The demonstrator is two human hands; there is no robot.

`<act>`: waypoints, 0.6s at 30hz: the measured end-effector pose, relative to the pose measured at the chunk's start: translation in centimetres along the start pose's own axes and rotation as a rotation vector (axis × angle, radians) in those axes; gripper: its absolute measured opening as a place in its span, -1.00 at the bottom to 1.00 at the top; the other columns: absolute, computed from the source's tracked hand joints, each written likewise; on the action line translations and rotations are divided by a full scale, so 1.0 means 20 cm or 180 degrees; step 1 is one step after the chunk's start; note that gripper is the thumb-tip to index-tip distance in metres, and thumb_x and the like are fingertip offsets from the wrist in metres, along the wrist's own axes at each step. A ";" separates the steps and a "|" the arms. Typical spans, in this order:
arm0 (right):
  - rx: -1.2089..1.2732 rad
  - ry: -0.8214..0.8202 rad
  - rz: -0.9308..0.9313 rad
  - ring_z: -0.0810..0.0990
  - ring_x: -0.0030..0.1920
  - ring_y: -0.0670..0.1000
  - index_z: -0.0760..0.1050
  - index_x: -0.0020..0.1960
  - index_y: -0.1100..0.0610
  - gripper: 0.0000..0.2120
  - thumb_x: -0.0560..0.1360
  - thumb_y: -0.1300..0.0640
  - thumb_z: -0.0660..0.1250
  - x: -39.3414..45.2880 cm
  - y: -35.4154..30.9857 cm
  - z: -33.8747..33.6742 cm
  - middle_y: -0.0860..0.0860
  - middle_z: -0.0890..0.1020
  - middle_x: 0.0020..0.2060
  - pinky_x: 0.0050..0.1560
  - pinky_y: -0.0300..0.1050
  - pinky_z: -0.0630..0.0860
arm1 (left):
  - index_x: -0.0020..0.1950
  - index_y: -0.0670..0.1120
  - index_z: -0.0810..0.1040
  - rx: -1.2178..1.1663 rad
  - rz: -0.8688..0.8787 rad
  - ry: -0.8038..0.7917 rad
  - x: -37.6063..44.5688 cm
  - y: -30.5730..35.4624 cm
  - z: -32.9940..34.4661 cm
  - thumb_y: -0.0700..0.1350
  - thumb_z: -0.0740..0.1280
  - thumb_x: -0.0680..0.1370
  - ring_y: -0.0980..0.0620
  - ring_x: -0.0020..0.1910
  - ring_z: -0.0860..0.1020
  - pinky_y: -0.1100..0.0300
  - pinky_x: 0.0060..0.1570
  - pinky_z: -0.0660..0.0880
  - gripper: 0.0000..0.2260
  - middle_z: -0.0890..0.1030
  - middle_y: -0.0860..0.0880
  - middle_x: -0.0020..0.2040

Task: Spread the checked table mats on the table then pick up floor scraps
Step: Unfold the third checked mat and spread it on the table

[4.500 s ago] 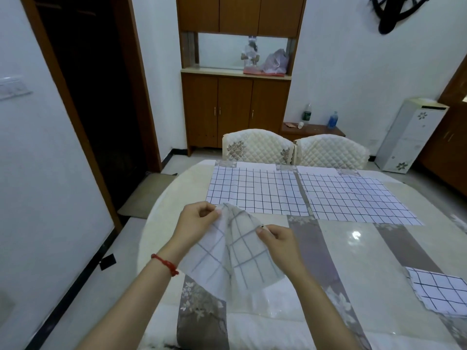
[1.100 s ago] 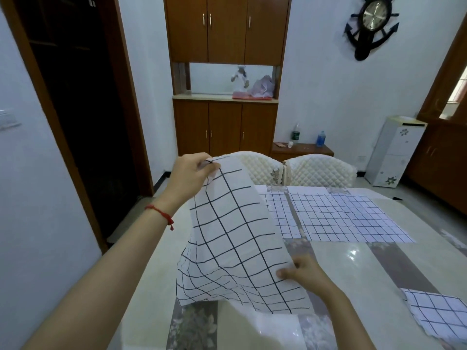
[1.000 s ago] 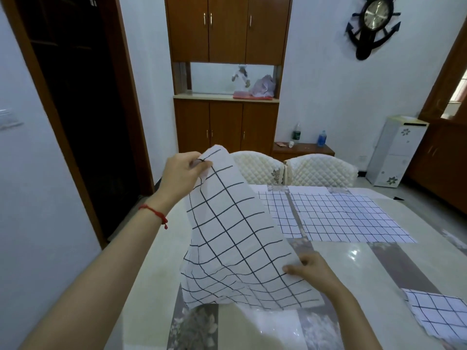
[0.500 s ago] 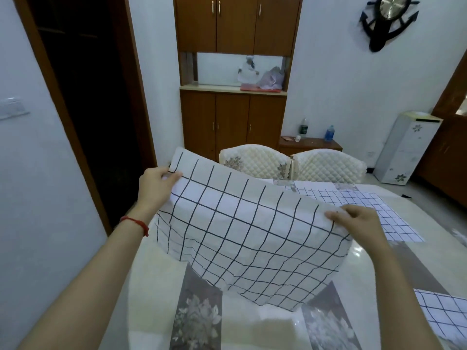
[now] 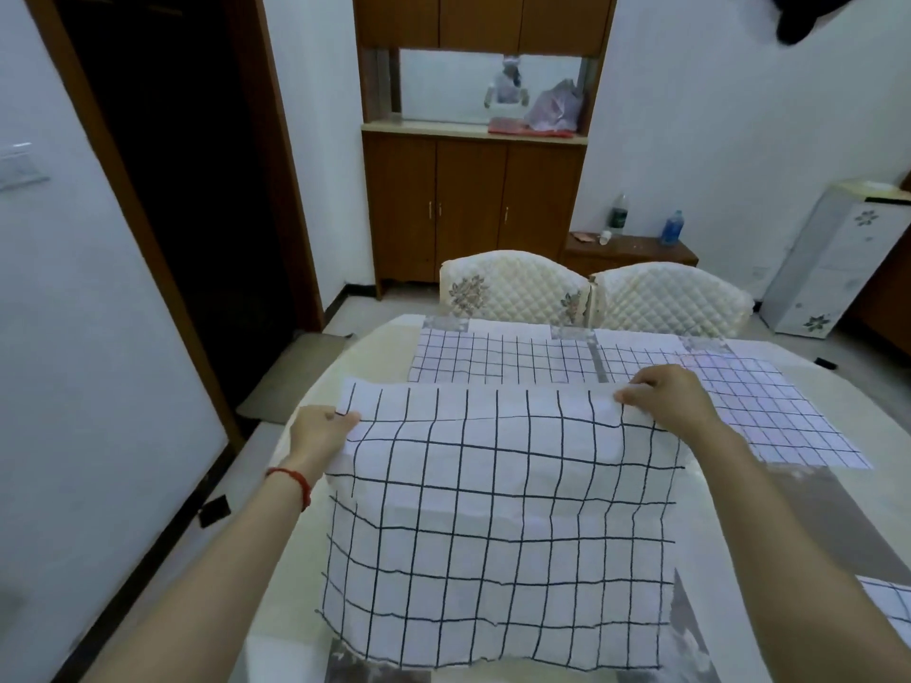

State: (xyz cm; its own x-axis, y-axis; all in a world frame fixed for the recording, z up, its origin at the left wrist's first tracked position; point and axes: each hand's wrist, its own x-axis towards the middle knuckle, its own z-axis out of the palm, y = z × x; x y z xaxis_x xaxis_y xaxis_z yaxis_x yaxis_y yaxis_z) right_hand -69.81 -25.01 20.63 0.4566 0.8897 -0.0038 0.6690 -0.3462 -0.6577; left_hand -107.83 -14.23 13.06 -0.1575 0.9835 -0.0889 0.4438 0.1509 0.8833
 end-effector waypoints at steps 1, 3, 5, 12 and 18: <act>-0.0131 -0.0093 0.0057 0.45 -0.37 0.10 0.55 -0.26 0.23 -0.78 0.41 0.08 0.40 0.04 0.03 0.03 0.07 0.49 -0.43 -0.30 -0.12 0.36 | -0.48 -0.07 0.21 0.0085 -0.0083 -0.0018 0.01 -0.04 0.04 -0.17 0.38 0.45 0.00 -0.44 0.24 0.20 -0.40 0.16 -0.58 0.24 -0.04 -0.48; -0.0285 -0.0243 0.0146 0.43 -0.40 0.07 0.51 -0.31 0.20 -0.78 0.43 0.09 0.37 0.11 0.09 0.10 0.04 0.47 -0.43 -0.38 -0.18 0.30 | -0.50 -0.07 0.19 0.0203 -0.0184 -0.0044 0.02 -0.13 0.11 -0.15 0.38 0.45 -0.01 -0.43 0.28 0.19 -0.38 0.19 -0.56 0.24 -0.04 -0.51; -0.0330 -0.0340 0.0235 0.41 -0.42 0.02 0.44 -0.37 0.10 -0.77 0.45 0.11 0.35 0.16 0.17 0.19 0.00 0.45 -0.43 -0.42 -0.20 0.26 | -0.50 -0.07 0.20 0.0259 -0.0232 -0.0081 0.02 -0.22 0.18 -0.15 0.37 0.46 -0.01 -0.44 0.28 0.18 -0.36 0.20 -0.57 0.25 -0.05 -0.51; -0.0585 -0.0697 0.0447 0.44 -0.38 0.05 0.55 -0.22 0.25 -0.82 0.46 0.14 0.36 0.21 0.51 0.52 0.11 0.49 -0.33 -0.35 -0.18 0.32 | -0.50 -0.10 0.28 0.0551 -0.0263 -0.0204 0.07 -0.49 0.36 -0.15 0.34 0.50 -0.05 -0.38 0.34 0.14 -0.38 0.20 -0.61 0.35 -0.06 -0.48; -0.0697 -0.0704 0.0419 0.46 -0.22 0.08 0.43 -0.37 0.12 -0.75 0.46 0.17 0.36 0.26 0.67 0.67 0.08 0.52 -0.35 -0.27 -0.16 0.28 | -0.49 -0.08 0.17 0.0768 -0.0196 -0.0269 0.11 -0.62 0.45 -0.15 0.33 0.50 -0.01 -0.45 0.20 0.14 -0.41 0.07 -0.56 0.22 -0.04 -0.51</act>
State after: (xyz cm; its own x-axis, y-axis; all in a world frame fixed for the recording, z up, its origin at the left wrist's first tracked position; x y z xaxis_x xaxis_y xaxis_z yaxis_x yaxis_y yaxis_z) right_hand -66.40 -21.10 1.67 0.4252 0.8678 -0.2573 0.7337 -0.4969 -0.4635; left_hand -105.66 -13.11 -2.20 -0.1208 0.9751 -0.1862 0.6349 0.2201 0.7406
